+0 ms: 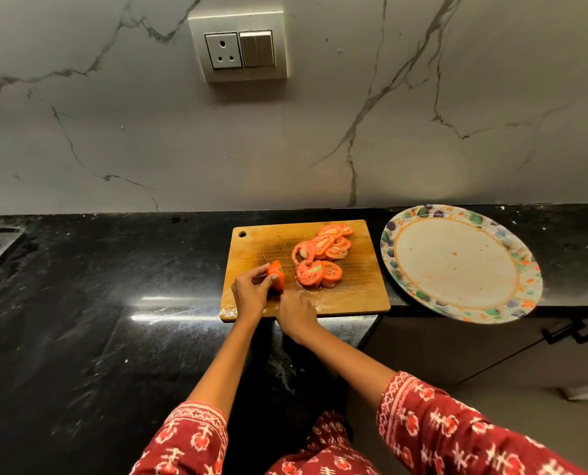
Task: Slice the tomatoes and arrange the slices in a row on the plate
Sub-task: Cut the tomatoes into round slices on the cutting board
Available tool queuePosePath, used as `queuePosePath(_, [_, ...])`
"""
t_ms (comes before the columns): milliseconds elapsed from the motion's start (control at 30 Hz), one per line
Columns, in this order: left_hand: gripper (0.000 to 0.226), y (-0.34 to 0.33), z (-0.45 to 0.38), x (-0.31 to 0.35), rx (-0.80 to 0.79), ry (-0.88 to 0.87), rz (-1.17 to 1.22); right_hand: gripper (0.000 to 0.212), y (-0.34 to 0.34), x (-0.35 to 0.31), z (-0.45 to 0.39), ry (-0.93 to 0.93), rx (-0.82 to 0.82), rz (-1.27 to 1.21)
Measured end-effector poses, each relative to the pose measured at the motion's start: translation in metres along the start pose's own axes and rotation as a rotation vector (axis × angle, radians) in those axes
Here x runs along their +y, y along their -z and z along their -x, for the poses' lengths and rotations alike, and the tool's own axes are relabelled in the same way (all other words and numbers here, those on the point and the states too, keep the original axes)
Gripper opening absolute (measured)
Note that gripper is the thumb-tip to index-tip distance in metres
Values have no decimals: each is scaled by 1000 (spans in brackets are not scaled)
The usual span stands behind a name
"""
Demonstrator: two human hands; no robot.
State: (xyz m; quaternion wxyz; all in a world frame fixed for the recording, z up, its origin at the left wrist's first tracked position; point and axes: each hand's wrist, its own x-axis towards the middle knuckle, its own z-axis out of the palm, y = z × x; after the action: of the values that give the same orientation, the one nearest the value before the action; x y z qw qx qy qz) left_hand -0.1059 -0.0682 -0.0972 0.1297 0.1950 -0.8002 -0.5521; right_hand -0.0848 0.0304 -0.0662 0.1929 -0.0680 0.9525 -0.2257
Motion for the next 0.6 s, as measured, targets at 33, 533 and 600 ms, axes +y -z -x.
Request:
queuePosePath(33, [35,0,-1,1,0,5,-2,32,0,2,0,4,-3,16])
queuePosePath(533, [29,-3,0,-3,20,-16,7,28,5,11,5,-9,-39,4])
queuePosePath(600, [25,0,-2,-7,21,6,19,27,3,21,8,-17,-41,3])
